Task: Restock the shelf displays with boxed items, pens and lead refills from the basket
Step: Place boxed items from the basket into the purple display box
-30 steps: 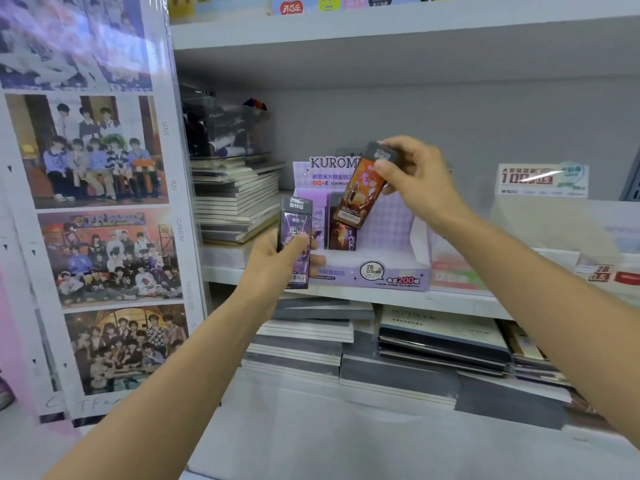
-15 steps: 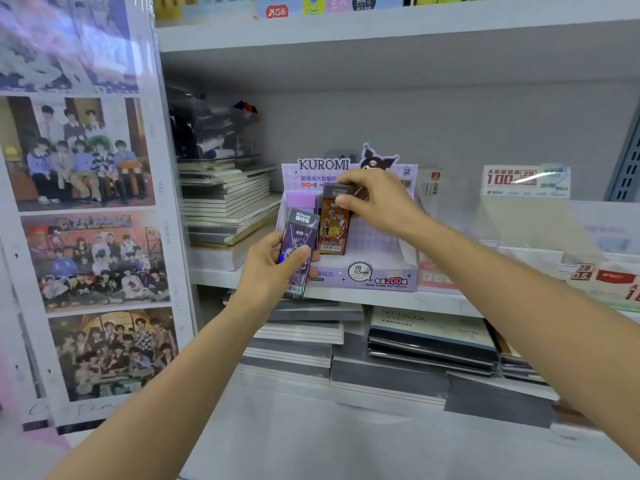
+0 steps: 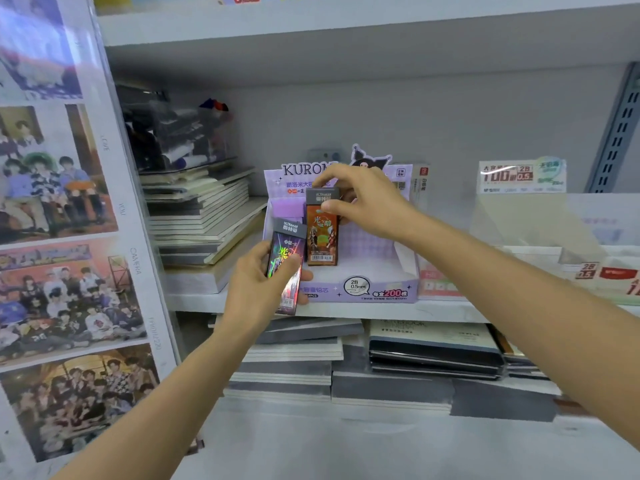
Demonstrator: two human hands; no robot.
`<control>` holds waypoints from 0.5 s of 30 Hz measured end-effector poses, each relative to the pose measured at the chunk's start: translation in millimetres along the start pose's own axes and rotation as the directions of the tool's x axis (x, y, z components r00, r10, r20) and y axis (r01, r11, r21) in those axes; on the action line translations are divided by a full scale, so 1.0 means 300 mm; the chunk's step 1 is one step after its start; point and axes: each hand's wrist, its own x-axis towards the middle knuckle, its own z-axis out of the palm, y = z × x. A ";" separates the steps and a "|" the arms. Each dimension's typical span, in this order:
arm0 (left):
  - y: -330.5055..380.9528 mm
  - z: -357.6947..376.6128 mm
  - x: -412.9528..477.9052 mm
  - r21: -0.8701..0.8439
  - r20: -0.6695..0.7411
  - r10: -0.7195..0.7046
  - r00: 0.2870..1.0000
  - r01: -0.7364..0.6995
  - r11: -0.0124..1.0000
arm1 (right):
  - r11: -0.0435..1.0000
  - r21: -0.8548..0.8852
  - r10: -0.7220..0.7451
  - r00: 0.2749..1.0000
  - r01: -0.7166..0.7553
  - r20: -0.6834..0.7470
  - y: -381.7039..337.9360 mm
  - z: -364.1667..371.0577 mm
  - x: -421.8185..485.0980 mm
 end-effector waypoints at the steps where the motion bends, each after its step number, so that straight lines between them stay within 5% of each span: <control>1: 0.000 -0.001 0.003 -0.013 0.009 0.000 1.000 0.000 1.000 | 1.000 0.011 -0.003 1.000 0.003 -0.020 0.000 0.006 -0.010; 15: 0.040 -0.014 -0.020 -0.101 0.113 -0.023 0.993 0.035 0.994 | 0.988 -0.129 0.066 0.993 -0.079 -0.102 0.010 0.067 -0.065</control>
